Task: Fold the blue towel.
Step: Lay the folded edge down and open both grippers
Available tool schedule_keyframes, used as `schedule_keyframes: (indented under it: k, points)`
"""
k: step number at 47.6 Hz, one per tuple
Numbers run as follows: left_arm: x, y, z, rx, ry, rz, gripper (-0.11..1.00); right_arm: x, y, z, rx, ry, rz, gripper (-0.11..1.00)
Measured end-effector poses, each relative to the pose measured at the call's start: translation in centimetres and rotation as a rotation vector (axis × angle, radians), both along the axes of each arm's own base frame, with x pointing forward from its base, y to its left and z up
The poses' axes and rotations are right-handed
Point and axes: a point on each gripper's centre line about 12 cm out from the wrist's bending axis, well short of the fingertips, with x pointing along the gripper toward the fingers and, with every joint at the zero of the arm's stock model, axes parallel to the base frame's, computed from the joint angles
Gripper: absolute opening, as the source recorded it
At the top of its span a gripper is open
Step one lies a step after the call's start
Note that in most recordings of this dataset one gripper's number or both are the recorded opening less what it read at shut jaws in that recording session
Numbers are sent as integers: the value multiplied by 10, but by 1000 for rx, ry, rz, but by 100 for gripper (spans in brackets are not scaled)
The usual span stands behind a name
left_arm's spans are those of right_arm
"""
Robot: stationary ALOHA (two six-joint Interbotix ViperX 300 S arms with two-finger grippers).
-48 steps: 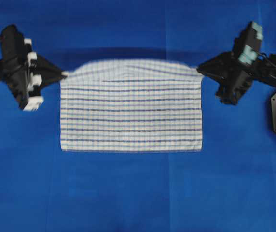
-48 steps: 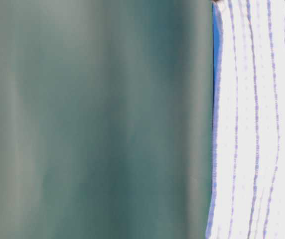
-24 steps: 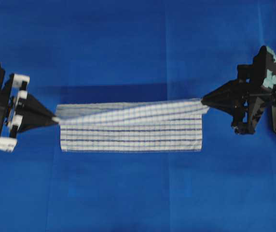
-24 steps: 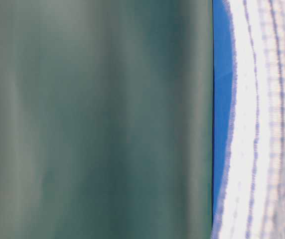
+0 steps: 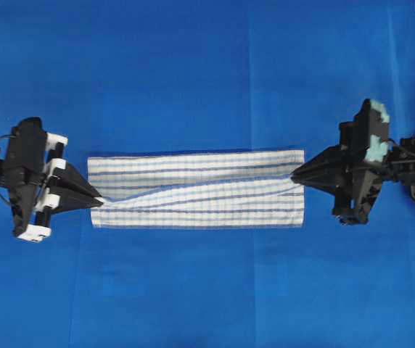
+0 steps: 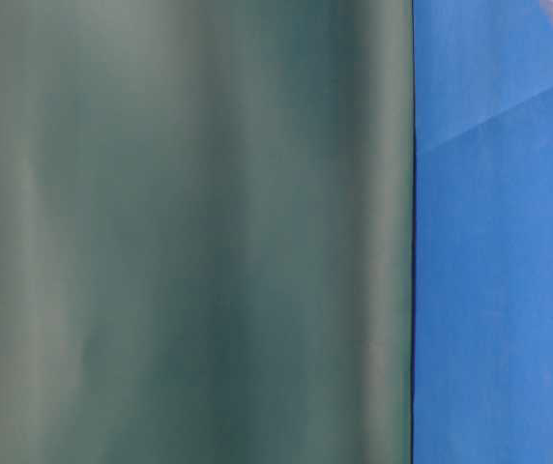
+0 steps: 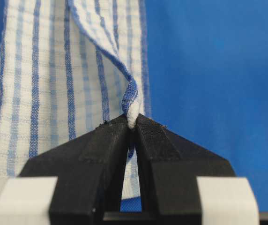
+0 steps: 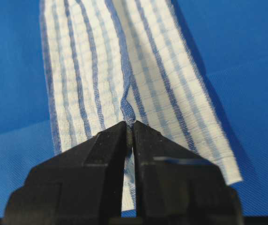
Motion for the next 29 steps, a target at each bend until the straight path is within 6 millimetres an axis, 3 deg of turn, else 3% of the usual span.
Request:
schedule_keyframes:
  k: [8,29]
  points:
    - [3,-5,-9,8,34,-17,3,3,13,-8,-5,27,43,29]
    - [0,-27,-10,15,34,-103,3,1,39,-16,6,71,124,29]
